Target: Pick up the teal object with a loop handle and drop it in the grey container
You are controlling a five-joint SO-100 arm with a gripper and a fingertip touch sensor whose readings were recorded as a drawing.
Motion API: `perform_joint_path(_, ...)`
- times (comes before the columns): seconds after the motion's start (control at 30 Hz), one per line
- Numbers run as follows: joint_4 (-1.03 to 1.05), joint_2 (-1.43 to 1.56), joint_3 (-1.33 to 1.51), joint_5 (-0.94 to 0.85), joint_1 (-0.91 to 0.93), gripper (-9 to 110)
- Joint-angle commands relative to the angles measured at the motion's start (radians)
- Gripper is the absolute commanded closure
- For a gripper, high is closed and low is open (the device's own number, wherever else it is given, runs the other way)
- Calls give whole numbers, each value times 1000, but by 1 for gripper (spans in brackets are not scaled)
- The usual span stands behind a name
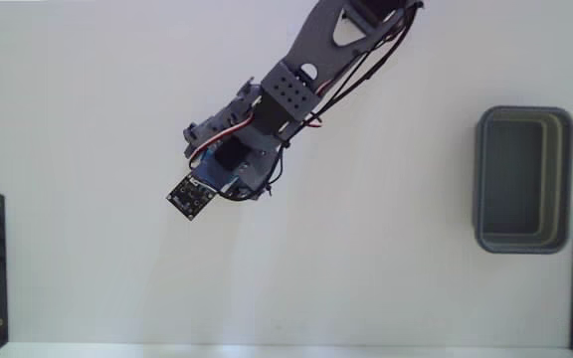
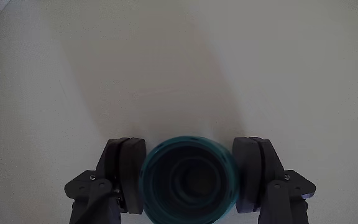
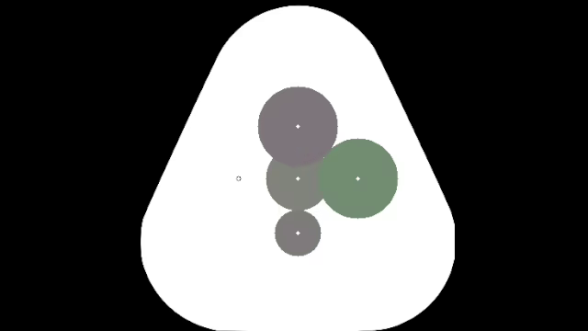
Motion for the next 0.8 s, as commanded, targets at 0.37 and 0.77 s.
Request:
perform_joint_path(0.37,-5,31,14,0,25,22)
perform_joint_path(0.77,-5,31,14,0,25,25)
